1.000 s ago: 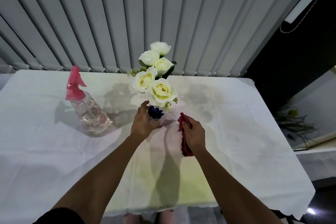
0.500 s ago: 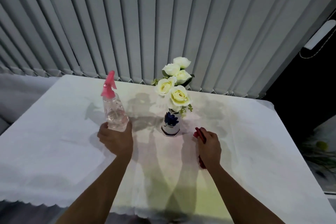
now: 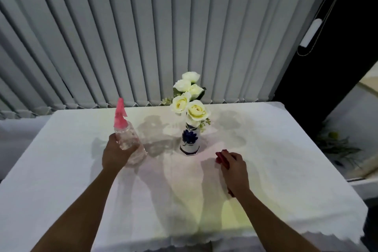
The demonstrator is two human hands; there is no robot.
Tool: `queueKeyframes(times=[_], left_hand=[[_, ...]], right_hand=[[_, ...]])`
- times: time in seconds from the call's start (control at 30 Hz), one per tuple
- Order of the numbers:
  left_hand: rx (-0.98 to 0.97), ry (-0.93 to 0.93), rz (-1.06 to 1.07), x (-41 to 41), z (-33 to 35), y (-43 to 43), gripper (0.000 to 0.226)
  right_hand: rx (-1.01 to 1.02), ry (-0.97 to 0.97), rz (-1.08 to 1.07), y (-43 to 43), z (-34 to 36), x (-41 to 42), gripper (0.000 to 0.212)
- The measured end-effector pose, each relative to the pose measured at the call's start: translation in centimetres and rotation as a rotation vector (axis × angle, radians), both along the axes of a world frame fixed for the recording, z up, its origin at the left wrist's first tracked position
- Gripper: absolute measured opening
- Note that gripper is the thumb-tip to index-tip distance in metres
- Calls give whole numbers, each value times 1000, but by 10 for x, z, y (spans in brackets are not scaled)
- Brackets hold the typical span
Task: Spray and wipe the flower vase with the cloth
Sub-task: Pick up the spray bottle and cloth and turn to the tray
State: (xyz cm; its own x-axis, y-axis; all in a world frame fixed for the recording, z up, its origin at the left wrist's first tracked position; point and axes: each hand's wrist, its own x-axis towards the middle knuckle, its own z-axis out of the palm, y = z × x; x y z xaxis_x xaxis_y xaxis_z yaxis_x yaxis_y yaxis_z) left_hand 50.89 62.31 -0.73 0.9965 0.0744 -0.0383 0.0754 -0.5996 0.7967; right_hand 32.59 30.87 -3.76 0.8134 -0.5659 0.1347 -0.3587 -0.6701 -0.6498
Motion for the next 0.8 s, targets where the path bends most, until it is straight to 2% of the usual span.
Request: queueKeyframes(times=[0.1, 0.17, 0.33, 0.47, 0.53, 0.6, 0.8], left_hand=[[112, -5, -65, 14, -12, 10, 82], [137, -17, -120, 9, -17, 13, 81], [30, -59, -269, -46, 8, -6, 74], [76, -63, -513, -78, 23, -34, 72], [123, -76, -616, -95, 23, -56, 68], [150, -93, -727, -115, 23, -86, 76], [59, -103, -1003, -179, 39, -207, 75]], right_hand=[[35, -9, -26, 6, 2, -7, 33], [54, 2, -74, 12, 2, -16, 33], [44, 26, -134, 18, 3, -36, 40], [67, 5, -193, 12, 6, -48, 40], [61, -11, -235, 8, 8, -60, 41], [62, -30, -272, 0, 9, -79, 43], [60, -42, -489, -55, 20, -164, 43]])
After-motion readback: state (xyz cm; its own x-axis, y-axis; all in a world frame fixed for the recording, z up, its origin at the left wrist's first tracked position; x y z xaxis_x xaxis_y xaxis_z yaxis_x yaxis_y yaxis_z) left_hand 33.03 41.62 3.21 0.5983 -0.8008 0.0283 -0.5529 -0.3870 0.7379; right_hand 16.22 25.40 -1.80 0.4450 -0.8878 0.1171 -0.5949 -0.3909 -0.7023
